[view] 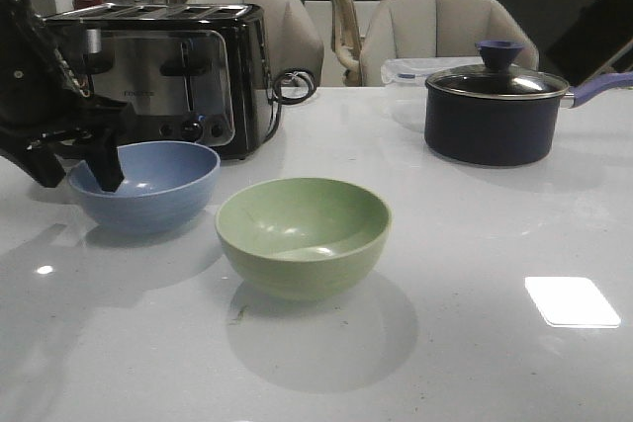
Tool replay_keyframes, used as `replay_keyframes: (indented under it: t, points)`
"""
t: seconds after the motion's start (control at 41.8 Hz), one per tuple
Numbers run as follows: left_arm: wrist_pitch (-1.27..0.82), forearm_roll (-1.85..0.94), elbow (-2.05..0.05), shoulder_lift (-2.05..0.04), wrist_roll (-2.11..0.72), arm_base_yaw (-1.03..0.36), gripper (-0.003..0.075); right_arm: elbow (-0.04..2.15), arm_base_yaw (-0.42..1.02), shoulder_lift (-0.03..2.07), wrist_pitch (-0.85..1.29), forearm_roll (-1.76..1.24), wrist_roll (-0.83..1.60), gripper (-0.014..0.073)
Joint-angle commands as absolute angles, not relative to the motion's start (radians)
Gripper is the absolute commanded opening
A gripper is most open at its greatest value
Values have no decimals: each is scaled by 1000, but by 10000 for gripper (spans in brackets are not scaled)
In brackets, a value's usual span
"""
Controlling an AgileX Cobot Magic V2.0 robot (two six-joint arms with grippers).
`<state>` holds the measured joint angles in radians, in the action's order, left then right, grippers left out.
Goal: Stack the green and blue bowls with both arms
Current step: 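Lower the left gripper onto the light blue bowl rim and grip, then lift the blue bowl and carry it above the green bowl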
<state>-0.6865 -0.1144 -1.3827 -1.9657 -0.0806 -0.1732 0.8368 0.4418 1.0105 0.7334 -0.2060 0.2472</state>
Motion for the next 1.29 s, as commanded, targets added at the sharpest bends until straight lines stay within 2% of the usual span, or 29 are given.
replay_keyframes:
  t: [0.0,0.143,0.311,0.55,0.813,1.028,1.267]
  points:
    - [-641,-128,-1415,-1923,-82,-174,332,863,444,993,675,-219,250,400]
    - [-636,-128,-1415,-1923,-82,-174,202,863,444,993,675,-219,250,400]
    - [-650,-128,-1415,-1909,-82,-174,99,863,444,993,675,-219,250,400]
    - [-681,-144,-1415,-1744,-121,-184,99,863,444,993,675,-219,250,400]
    - [-701,-192,-1415,-1589,-195,-327,99,863,444,993,675,-219,250,400]
    - [-666,-192,-1415,-1620,-195,-484,99,863,444,993,675,-219,250,400]
    - [-639,-192,-1415,-1719,-195,-552,99,863,444,993,675,-219,250,400]
